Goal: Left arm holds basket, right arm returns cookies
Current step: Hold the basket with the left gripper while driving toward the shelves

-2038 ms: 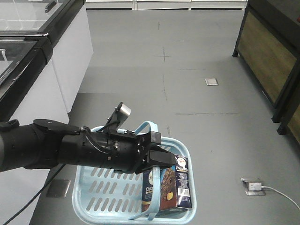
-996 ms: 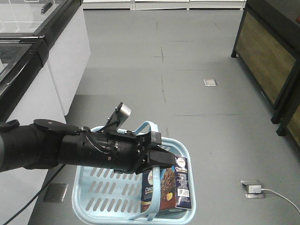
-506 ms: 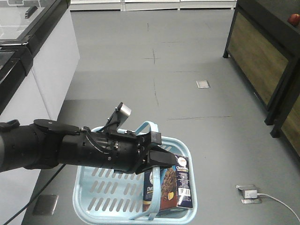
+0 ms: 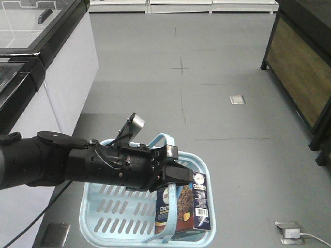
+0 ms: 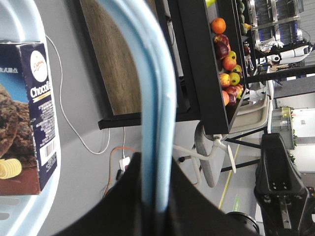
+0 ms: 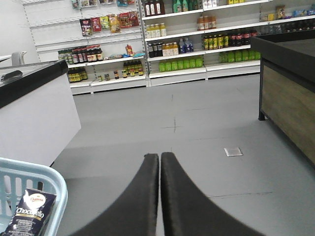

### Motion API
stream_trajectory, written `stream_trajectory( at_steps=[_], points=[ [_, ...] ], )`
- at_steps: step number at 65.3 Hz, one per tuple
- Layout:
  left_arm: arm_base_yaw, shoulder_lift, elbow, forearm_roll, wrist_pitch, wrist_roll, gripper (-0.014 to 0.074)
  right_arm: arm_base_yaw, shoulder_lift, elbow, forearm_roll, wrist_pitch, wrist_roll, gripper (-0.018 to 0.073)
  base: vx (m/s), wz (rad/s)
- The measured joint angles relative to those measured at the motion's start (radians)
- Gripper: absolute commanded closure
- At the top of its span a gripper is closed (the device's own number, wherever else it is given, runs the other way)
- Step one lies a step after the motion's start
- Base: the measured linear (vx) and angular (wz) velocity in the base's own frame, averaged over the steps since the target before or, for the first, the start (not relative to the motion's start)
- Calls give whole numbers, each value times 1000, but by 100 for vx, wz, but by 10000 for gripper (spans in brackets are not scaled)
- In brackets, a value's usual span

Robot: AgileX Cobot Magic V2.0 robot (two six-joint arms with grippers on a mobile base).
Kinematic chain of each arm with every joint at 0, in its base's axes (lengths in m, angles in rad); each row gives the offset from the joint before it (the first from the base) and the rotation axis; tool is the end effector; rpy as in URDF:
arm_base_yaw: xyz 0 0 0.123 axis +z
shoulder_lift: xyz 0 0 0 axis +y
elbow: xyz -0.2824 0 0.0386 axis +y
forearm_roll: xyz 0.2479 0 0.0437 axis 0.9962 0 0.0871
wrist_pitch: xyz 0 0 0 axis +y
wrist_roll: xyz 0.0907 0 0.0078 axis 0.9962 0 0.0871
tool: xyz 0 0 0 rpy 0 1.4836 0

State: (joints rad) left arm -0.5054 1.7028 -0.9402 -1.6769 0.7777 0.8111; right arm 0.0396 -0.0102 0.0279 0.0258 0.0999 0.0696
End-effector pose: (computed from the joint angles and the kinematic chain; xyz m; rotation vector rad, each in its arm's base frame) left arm 0.2664 -0.2201 0.2230 0.0413 2.4295 -1.5741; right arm 0.0568 0.0025 0.1951 0.0426 1.6016 0.1068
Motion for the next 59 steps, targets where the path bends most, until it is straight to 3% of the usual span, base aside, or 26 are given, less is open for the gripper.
stream_trajectory(
  at_steps=[59],
  points=[
    [0, 0, 0, 0, 0, 0, 603, 0, 0, 0, 0, 0, 0, 567, 24, 0]
  ],
)
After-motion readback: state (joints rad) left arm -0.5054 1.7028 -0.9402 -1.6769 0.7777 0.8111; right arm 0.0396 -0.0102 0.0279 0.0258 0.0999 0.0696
